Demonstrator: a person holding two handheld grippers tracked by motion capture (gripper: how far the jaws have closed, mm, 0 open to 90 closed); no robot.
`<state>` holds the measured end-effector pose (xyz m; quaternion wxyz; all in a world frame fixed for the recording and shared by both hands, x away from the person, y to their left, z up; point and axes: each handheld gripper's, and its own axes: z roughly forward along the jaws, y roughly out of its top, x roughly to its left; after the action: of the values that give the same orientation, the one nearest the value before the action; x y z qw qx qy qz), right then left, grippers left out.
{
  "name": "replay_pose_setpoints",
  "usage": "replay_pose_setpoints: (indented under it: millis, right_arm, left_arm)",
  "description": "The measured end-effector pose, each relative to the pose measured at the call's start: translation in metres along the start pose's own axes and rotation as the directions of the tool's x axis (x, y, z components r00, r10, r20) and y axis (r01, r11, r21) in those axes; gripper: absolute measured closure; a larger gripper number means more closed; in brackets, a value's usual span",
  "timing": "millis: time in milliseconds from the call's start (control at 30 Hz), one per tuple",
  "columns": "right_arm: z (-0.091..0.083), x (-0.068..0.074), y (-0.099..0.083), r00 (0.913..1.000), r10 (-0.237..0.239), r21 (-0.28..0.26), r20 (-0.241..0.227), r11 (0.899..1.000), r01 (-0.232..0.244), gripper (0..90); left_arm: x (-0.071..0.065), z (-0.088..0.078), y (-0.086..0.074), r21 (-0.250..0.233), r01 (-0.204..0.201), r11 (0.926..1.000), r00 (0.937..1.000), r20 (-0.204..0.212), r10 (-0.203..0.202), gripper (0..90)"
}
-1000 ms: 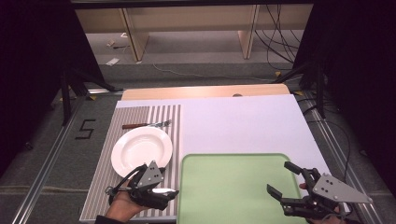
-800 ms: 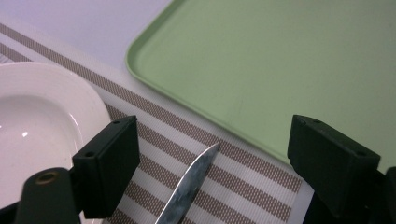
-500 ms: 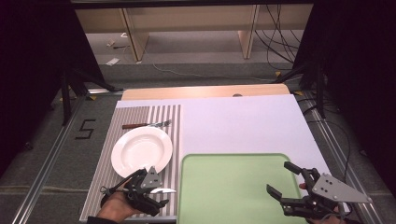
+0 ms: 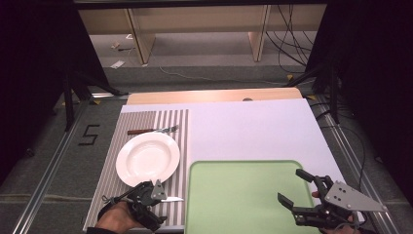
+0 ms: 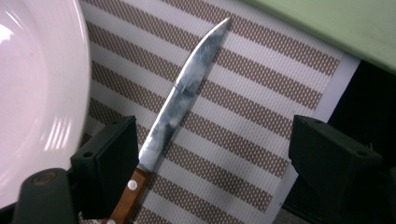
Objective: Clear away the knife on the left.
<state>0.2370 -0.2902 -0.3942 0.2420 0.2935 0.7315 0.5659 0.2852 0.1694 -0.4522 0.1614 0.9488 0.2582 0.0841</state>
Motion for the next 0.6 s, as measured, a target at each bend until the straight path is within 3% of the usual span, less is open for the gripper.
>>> replay_pose_setpoints:
  millis: [267,500,600]
  right_arm:
    - [0.000,0.000,0.000,1.0000,-0.001,0.002,-0.003,1.000,0.001,13.7]
    - [0.001,0.000,0.000,1.0000,-0.001,0.003,-0.003,1.000,0.001,13.7]
    - [0.001,0.000,0.000,1.0000,0.000,0.002,-0.004,1.000,0.000,13.7]
  left_arm:
    - [0.010,-0.004,-0.012,0.013,0.046,0.9989,0.9990,-0.004,-0.046,16.7]
    - [0.018,-0.012,-0.016,0.028,0.045,0.9986,0.9985,-0.034,-0.044,17.6]
    - [0.020,-0.014,-0.021,0.059,0.080,0.9951,0.9965,-0.030,-0.078,18.1]
